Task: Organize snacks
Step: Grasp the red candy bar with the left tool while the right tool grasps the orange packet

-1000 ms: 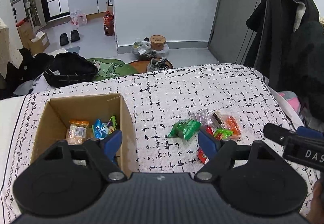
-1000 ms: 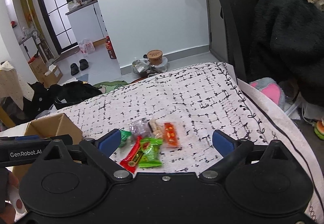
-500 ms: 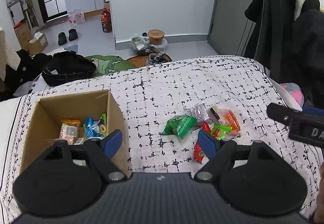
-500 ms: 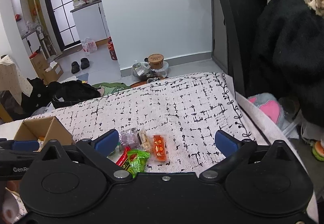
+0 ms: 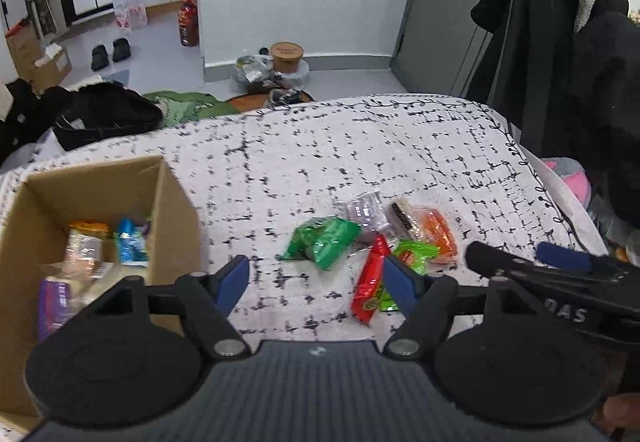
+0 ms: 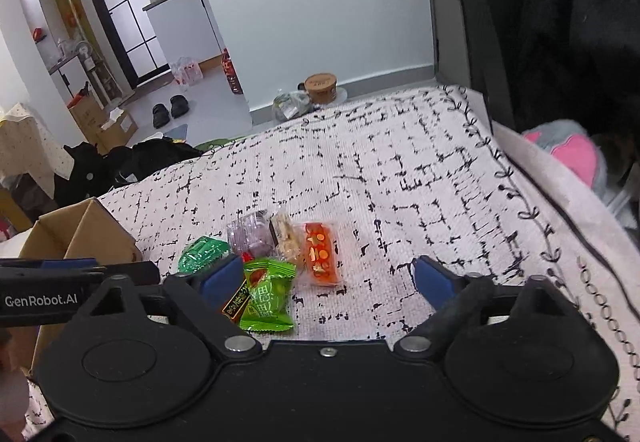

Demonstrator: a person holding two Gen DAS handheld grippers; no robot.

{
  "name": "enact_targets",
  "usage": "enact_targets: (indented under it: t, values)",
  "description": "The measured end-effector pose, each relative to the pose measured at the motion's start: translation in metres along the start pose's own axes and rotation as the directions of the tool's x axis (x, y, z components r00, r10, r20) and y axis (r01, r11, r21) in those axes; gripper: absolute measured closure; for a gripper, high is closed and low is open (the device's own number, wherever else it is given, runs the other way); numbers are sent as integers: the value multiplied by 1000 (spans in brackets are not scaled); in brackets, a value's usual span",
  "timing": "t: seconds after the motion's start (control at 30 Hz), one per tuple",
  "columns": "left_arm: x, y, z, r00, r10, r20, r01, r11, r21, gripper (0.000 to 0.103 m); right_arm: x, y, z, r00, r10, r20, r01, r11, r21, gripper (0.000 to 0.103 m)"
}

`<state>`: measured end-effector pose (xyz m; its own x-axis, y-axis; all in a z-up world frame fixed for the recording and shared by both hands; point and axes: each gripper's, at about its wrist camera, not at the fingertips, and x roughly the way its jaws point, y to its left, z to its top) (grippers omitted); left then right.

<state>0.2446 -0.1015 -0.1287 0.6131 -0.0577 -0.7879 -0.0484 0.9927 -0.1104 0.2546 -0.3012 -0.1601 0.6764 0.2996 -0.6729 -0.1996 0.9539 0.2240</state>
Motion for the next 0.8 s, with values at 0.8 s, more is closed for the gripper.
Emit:
enact_targets:
  t: [0.8]
  values:
    - [76, -21, -10, 989, -72, -132, 61, 995, -80, 74, 51, -11, -1, 998, 41, -53, -41, 999, 3, 57]
